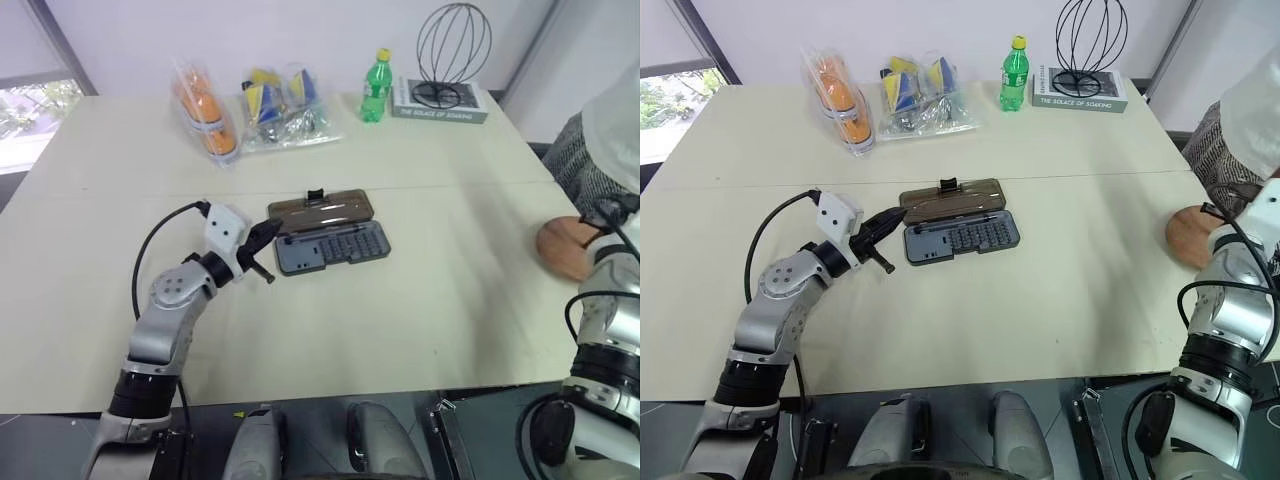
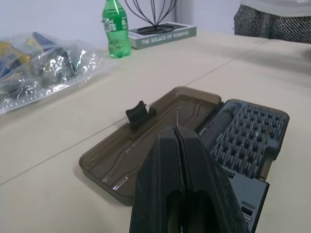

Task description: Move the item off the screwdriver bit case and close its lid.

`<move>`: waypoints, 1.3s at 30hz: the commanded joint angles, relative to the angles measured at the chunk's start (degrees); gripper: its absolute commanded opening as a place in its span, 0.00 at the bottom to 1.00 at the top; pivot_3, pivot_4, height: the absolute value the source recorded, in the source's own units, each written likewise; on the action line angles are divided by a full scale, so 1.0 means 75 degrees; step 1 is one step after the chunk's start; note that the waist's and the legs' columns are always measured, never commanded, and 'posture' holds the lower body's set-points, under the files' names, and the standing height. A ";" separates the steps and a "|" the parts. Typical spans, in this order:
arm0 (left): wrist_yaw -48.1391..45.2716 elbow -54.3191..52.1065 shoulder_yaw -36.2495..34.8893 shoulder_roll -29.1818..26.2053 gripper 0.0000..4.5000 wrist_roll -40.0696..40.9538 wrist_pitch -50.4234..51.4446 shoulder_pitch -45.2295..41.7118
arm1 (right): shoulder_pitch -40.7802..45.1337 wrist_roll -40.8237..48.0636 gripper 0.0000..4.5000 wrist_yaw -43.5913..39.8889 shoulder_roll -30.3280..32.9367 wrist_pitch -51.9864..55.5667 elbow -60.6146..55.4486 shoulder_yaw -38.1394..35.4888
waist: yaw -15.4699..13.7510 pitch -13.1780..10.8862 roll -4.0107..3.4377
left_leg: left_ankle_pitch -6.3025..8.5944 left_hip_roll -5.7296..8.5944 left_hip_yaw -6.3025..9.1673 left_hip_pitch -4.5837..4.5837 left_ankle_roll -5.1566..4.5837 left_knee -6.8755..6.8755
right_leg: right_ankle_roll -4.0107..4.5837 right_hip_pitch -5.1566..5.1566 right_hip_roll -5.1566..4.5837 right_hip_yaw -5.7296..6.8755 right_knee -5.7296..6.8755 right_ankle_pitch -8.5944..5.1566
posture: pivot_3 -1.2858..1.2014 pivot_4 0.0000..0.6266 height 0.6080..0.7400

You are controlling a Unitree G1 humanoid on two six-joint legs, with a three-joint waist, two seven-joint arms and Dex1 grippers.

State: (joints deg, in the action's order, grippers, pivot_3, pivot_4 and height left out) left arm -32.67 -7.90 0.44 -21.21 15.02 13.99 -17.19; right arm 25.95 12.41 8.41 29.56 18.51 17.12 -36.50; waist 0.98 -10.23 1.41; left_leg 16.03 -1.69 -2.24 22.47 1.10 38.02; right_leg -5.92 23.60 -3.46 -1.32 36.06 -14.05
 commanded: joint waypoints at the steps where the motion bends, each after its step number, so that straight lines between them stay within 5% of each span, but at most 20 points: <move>1: -0.0039 -0.0219 -0.0030 -0.0052 0.00 -0.0061 -0.0235 -0.0062 | 0.0158 0.0346 0.01 0.0214 -0.0073 -0.0203 -0.0114 -0.0372 | 0.0000 0.0000 -0.0002 | 0.0000 -0.0001 -0.0002 0.0000 0.0000 0.0000 | 0.0000 0.0001 0.0000 -0.0001 0.0000 0.0000 | 0.52 0.24 1.00; 12: -0.0092 -0.0152 -0.0003 -0.0096 0.00 -0.0183 -0.0294 -0.0119 | -0.0304 0.0526 0.01 0.0511 -0.0772 0.0042 -0.0718 -0.0138 | 0.0017 0.0002 -0.0007 | 0.0000 -0.0007 -0.0002 0.0000 -0.0001 -0.0001 | -0.0001 0.0003 0.0002 -0.0004 0.0001 0.0001 | 0.52 0.24 1.00; 21: -0.0125 -0.0099 0.0041 -0.0061 0.00 -0.0287 -0.0336 -0.0165 | -0.0530 0.0555 0.99 0.0509 -0.0834 0.0297 -0.1043 -0.0042 | -0.0003 -0.0002 -0.0020 | 0.0000 -0.0008 -0.0008 0.0001 -0.0001 -0.0001 | -0.0001 0.0007 0.0001 -0.0010 0.0001 0.0000 | 0.52 0.24 1.00; 33: -0.0140 -0.0137 -0.0101 -0.0214 0.00 -0.0257 -0.0321 -0.0069 | -0.2088 0.1481 0.99 0.0384 -0.1382 0.3500 -0.5002 0.0773 | 0.0023 0.0001 -0.0026 | 0.0002 -0.0017 0.0012 0.0004 -0.0003 -0.0005 | 0.0003 0.0016 0.0005 -0.0013 0.0005 -0.0002 | 0.52 0.24 1.00; 39: -0.0104 0.0224 -0.0203 -0.0270 0.00 -0.0248 -0.0406 -0.0344 | -0.1421 0.1770 0.99 -0.0381 -0.0933 0.4859 -0.6192 0.2225 | 0.0004 -0.0002 -0.0032 | 0.0002 -0.0016 0.0014 0.0005 -0.0003 -0.0004 | 0.0021 0.0023 0.0007 -0.0015 0.0007 -0.0012 | 0.52 0.24 1.00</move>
State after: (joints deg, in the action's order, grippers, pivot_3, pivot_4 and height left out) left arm -33.63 -5.58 0.33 -22.81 13.02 12.11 -18.52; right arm 13.76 25.37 6.93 21.18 54.58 -26.67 -19.96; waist 1.01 -10.24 1.16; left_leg 16.05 -1.79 -2.14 22.52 1.08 38.00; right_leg -5.75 23.78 -3.43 -1.43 36.10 -14.14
